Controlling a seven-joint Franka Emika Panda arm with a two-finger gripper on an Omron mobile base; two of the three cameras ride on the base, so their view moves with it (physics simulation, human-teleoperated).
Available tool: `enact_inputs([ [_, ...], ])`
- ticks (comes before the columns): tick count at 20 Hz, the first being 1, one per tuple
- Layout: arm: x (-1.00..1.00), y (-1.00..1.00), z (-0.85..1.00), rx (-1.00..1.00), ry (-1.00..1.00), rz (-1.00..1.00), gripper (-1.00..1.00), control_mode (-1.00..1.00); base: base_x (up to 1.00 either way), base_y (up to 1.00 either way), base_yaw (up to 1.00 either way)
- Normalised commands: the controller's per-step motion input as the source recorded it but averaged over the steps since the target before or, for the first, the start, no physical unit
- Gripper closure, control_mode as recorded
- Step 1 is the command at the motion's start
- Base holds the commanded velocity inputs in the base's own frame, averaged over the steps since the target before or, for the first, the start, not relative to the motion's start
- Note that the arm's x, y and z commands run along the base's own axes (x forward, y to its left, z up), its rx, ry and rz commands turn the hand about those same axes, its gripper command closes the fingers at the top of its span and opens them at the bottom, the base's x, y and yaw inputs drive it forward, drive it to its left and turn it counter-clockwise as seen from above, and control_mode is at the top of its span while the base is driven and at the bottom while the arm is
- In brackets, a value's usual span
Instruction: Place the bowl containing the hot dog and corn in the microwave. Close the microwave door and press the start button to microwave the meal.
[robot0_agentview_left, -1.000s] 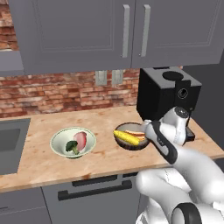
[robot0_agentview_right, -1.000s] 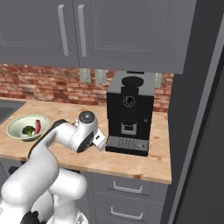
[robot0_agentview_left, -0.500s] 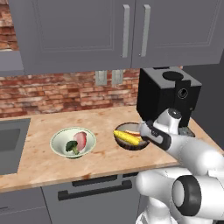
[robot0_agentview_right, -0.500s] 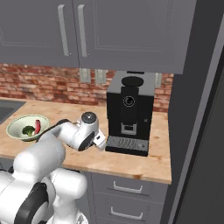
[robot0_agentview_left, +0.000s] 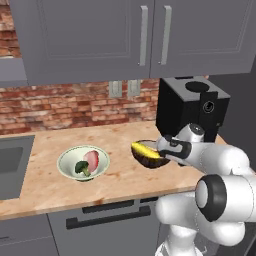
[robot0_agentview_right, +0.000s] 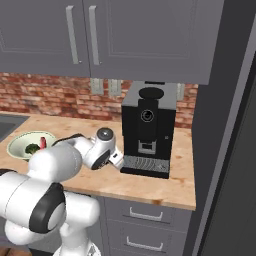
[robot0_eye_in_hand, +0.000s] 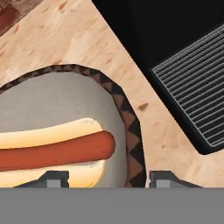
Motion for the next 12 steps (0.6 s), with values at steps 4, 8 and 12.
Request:
enact_inputs([
  [4, 0.0, 0.01, -0.02, 0.0, -0.01, 0.0, 1.0, -1.0, 0.0, 0.0, 0.0],
  [8, -0.04, 0.0, 0.0, 0.0, -0.01, 0.02, 1.0, -1.0, 0.0, 0.0, 0.0],
  [12, -0.37, 0.0, 0.34, 0.0, -0.21, 0.07, 1.0, -1.0, 0.0, 0.0, 0.0],
])
